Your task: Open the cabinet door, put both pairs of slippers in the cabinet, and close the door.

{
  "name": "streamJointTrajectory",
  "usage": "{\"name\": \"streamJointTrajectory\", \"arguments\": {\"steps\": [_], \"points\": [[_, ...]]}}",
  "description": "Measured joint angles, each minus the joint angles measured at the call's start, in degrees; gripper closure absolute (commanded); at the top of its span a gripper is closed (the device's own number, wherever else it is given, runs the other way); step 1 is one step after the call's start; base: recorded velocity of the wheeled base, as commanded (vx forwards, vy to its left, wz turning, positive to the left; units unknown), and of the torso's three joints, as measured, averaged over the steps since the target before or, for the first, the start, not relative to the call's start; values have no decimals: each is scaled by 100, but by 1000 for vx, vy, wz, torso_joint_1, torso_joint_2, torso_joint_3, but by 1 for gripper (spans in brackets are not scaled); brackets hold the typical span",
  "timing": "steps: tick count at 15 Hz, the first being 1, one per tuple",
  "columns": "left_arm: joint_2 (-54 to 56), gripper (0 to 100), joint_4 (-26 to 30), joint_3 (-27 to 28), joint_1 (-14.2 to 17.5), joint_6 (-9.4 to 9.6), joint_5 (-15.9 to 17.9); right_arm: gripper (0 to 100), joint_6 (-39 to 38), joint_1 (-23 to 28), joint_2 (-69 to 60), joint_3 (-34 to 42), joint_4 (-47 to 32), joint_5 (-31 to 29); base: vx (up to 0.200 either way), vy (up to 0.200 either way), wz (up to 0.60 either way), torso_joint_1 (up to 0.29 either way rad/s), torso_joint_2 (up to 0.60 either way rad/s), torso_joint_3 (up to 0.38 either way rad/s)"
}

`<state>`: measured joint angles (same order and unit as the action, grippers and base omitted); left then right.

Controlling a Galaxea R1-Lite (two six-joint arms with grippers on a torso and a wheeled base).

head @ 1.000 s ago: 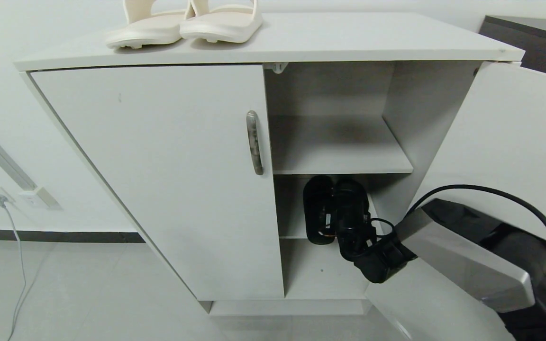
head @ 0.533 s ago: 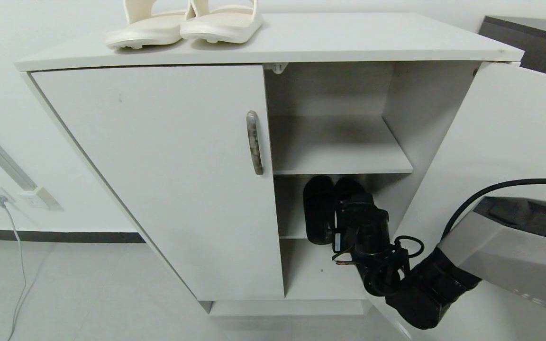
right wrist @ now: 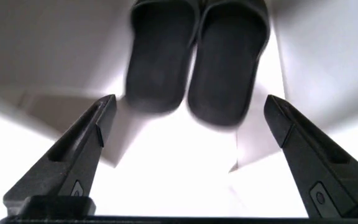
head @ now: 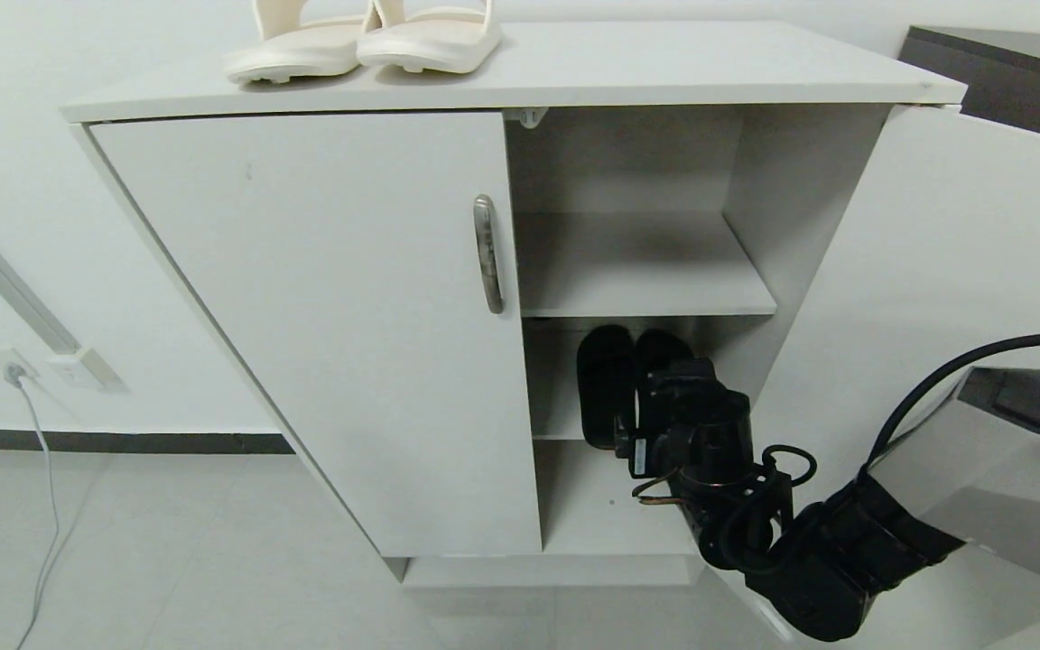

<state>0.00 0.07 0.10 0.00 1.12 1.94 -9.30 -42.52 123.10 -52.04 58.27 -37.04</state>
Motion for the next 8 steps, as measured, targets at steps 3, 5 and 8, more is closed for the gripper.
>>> {"name": "streamJointTrajectory", "arguments": {"steps": [3, 5, 8], "points": [[2, 100, 0, 0, 0, 0, 0, 0, 0, -52, -45, 98, 40, 1, -133, 0, 0, 0, 2, 2], [0, 100, 2, 0, 0, 2, -2, 0, 16, -128, -66, 180, 71, 4, 0, 0, 0, 0, 0, 0], [2, 100, 2, 0, 0, 2, 0, 0, 28, -152, -89, 240, 73, 1, 0, 0, 0, 0, 0, 0]]}}
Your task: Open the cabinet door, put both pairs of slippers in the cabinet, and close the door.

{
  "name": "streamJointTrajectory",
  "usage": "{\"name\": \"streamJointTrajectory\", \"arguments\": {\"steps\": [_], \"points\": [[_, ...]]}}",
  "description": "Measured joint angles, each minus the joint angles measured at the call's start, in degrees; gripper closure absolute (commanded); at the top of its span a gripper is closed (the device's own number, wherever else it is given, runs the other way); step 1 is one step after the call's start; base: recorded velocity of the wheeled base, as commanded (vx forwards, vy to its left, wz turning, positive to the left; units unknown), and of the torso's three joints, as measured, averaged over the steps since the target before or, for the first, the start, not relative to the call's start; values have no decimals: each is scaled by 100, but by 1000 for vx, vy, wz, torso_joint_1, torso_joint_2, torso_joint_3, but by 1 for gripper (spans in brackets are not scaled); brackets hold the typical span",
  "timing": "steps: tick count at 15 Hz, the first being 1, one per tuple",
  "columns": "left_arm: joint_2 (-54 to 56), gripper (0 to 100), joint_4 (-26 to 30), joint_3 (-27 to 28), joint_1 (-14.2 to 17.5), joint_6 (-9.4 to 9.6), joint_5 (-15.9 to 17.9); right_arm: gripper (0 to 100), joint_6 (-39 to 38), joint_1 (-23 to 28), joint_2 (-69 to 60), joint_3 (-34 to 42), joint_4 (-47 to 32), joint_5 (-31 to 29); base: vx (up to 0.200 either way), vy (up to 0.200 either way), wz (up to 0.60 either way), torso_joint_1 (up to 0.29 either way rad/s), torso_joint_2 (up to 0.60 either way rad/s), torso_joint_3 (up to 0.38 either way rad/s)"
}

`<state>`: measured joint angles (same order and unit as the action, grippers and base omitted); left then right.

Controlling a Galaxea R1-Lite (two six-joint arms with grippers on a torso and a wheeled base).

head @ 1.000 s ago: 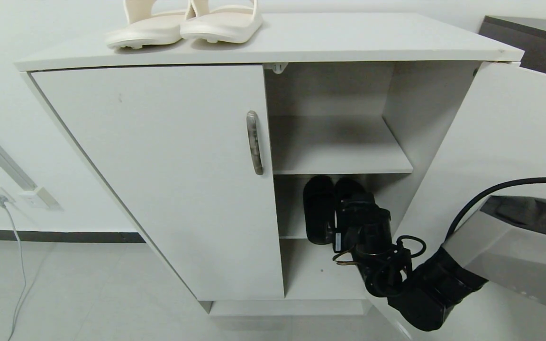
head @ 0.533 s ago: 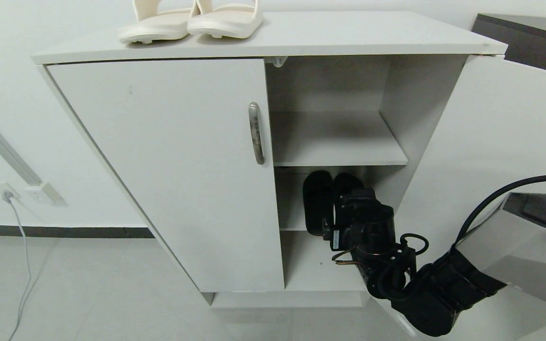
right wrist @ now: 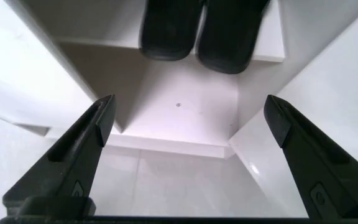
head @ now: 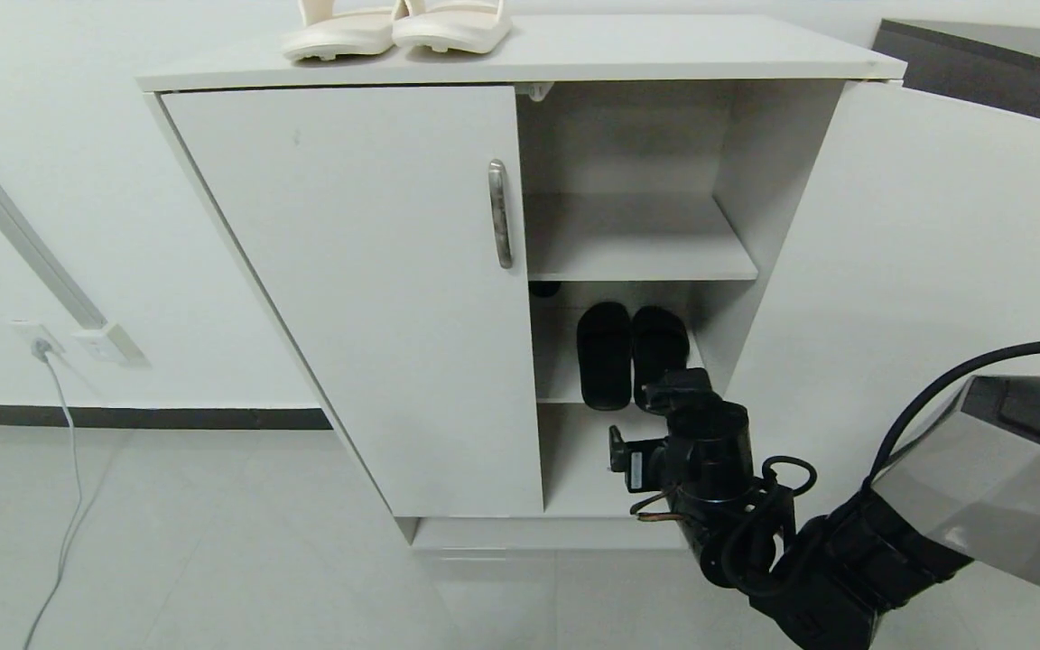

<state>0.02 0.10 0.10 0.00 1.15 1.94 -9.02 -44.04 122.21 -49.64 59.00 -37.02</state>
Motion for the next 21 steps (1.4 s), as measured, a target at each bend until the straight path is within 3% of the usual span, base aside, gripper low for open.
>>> {"name": "streamJointTrajectory", "arguments": {"steps": [7, 21], "points": [[-2, 100, 0, 0, 0, -11, -2, 0, 5, -61, -5, 50, 4, -48, 0, 0, 0, 1, 0, 13], [-2, 100, 0, 0, 0, -2, 0, 0, 21, -171, -24, 221, 1, -66, 0, 0, 0, 2, 2, 165]]}}
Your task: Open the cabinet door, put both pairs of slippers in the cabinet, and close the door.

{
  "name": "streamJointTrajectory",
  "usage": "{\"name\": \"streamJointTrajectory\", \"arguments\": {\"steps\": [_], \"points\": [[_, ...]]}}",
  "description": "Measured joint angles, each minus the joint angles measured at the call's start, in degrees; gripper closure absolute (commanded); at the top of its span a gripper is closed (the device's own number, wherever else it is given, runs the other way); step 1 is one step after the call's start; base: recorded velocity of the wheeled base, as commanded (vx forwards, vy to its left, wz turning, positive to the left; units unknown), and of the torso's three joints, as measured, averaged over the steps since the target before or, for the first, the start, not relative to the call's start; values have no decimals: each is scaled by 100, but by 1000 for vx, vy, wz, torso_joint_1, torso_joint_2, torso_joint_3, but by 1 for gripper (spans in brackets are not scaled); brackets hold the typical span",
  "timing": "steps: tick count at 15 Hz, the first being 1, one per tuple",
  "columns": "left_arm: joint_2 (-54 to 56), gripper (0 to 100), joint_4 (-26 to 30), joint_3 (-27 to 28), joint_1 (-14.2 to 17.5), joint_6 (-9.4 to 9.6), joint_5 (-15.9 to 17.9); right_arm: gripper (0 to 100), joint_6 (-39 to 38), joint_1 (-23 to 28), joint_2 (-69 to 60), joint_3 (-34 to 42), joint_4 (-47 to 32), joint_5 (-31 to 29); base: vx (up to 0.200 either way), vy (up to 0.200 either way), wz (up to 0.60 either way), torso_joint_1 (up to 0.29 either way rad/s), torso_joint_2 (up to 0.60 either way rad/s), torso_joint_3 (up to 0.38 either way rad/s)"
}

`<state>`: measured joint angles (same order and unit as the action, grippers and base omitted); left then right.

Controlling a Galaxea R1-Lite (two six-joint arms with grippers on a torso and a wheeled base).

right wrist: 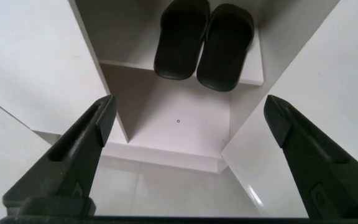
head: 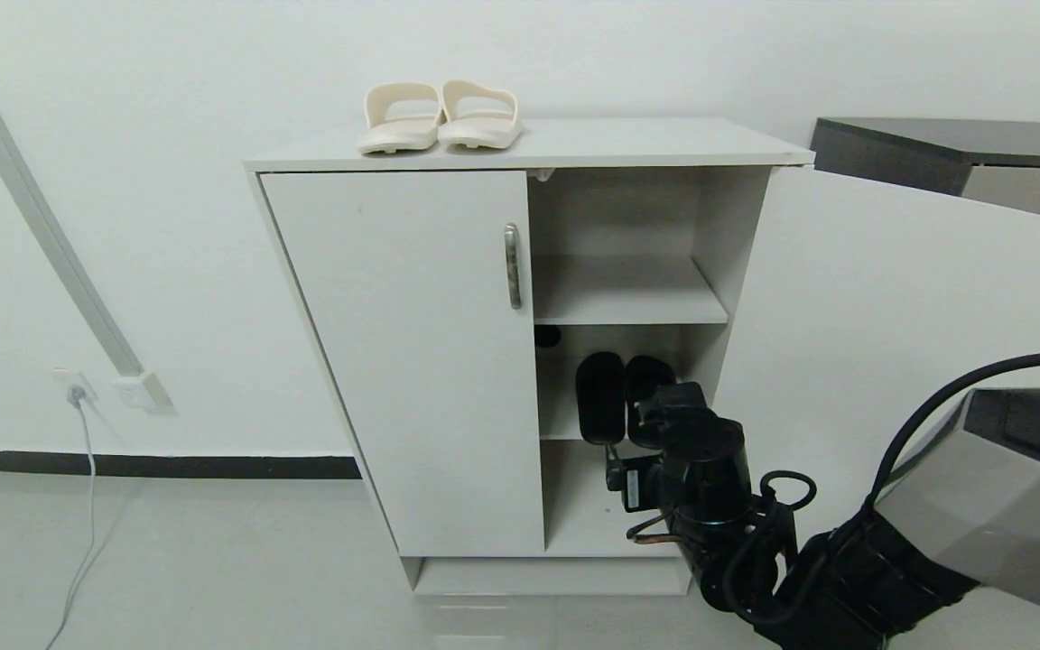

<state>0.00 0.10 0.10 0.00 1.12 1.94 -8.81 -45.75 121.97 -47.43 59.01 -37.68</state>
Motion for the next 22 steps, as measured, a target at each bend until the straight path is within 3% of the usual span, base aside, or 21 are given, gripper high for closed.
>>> {"name": "streamJointTrajectory", "arguments": {"steps": [7, 22], "points": [[0, 100, 0, 0, 0, 5, 0, 0, 61, -37, 39, 30, 7, -2, 0, 0, 0, 0, 0, 0], [0, 100, 0, 0, 0, -6, 0, 0, 63, -41, 52, 105, 93, 7, 0, 200, 0, 4, 2, 2]]}}
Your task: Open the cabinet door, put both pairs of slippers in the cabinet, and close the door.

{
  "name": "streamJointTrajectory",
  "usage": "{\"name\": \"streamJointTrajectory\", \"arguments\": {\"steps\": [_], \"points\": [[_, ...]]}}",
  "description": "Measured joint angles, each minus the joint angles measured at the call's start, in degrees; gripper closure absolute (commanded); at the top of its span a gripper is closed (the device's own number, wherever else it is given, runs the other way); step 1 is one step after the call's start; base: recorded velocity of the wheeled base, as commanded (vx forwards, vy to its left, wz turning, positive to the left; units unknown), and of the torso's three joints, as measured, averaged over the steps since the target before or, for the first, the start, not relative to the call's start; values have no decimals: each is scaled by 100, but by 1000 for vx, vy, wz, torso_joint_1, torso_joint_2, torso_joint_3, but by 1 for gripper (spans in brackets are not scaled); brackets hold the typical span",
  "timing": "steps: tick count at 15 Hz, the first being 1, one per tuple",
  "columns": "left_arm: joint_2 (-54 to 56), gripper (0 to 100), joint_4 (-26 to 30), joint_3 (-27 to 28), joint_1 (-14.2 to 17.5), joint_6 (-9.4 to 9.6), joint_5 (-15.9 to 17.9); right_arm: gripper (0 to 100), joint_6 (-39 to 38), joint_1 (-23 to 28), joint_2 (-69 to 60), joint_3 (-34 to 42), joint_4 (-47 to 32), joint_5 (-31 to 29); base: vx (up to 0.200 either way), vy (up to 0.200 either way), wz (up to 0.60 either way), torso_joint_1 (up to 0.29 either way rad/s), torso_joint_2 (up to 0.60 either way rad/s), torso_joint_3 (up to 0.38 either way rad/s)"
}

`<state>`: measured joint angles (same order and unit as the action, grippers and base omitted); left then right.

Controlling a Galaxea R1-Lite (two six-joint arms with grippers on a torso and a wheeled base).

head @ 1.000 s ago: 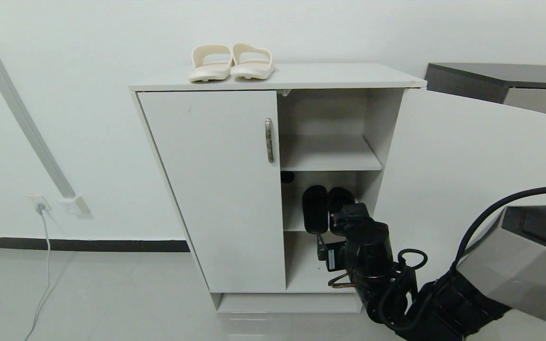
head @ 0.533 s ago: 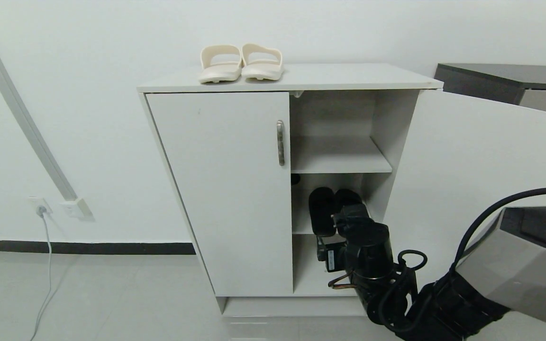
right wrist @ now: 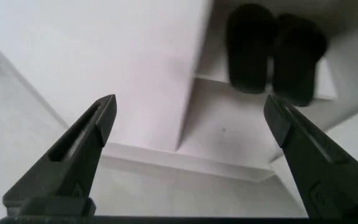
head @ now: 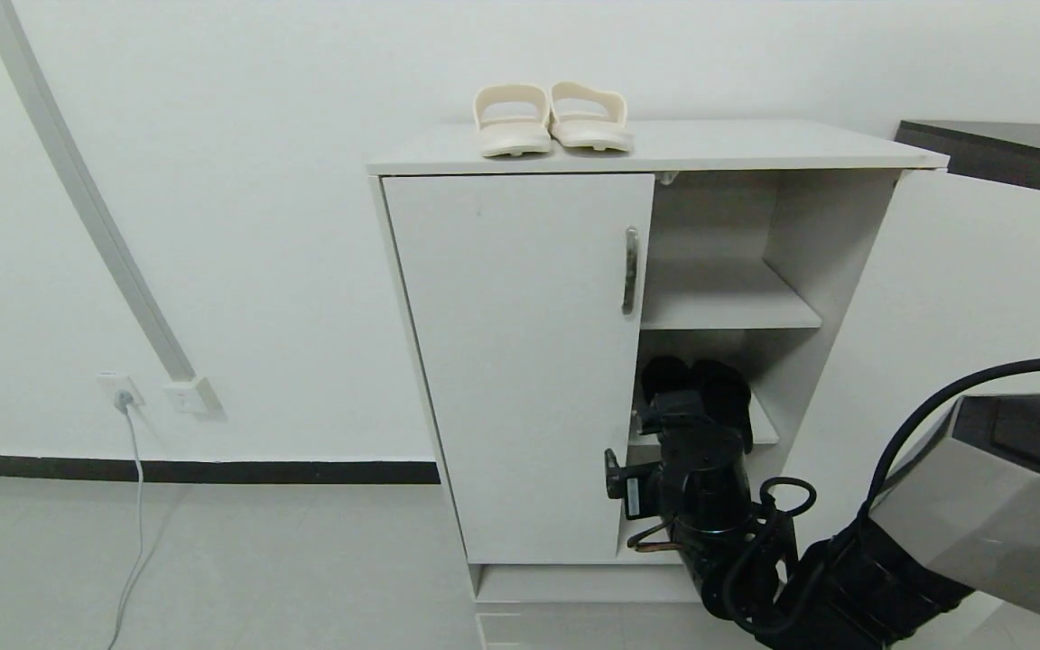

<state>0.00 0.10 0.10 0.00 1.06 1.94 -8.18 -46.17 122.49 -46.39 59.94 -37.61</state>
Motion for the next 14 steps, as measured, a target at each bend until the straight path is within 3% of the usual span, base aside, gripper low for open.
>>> {"name": "streamJointTrajectory", "arguments": {"steps": [3, 14], "points": [[0, 100, 0, 0, 0, -2, -2, 0, 2, 6, 2, 28, 5, 0, 0, 200, 0, 5, 4, 4], [0, 100, -2, 0, 0, 0, 0, 0, 105, 121, -17, 236, 319, 63, 0, 0, 0, 0, 0, 0]]}}
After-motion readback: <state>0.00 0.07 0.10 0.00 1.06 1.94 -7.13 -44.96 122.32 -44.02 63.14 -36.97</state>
